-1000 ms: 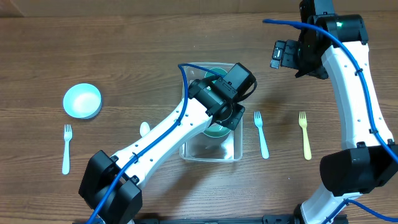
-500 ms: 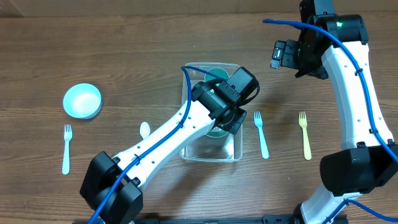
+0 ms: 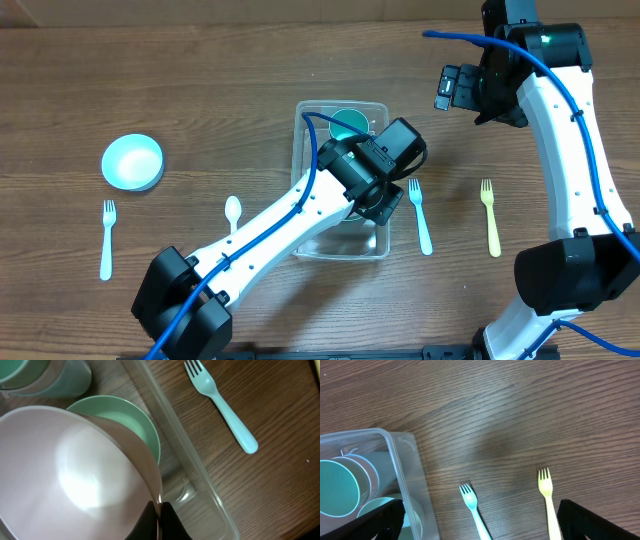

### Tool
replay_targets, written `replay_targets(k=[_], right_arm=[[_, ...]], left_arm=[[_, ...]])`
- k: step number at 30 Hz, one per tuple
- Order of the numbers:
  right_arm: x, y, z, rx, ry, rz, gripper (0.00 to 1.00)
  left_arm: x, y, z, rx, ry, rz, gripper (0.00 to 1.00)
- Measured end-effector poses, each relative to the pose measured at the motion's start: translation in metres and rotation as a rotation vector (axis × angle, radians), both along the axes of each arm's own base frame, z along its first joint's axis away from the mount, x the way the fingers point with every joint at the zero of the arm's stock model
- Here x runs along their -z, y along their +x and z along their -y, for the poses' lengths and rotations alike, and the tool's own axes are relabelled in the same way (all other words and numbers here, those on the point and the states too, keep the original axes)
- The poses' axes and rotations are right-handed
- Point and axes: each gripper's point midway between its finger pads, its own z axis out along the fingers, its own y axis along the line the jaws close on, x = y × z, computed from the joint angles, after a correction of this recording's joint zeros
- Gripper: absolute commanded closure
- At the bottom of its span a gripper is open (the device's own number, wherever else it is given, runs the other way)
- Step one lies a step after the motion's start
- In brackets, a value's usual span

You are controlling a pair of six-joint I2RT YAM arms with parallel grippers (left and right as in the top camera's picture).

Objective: Pack container
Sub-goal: 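Carry the pink bowl over the container and lower onto teal bowl, then settle the pink bowl into the teal bowl, release, raise left gripper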

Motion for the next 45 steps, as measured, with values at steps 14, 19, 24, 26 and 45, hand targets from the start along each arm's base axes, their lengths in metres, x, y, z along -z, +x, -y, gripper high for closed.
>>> replay_targets(k=[14,19,24,26,45], right_arm=[[0.000,0.000,0.000,0.000,0.000,0.000,0.00],[0.000,0.000,0.000,0.000,0.000,0.000,0.00],[0.000,0.000,0.000,-0.001,0.000,0.000,0.00],[0.000,0.000,0.000,0.000,0.000,0.000,0.00],[0.000,0.000,0.000,0.000,0.000,0.000,0.00]], left_arm=[[-0.001,0.006,-0.005,-0.007,0.033,0.040,0.59],[-0.002,0.012,-0.009,-0.019,0.057,0.074,0.66],[-0.001,0.012,-0.014,-0.040,0.077,0.076,0.87],[0.000,0.010,-0.015,-0.042,0.076,0.061,0.92],[0.018,-0.025,-0.008,0.237,0.059,-0.071,0.53]])
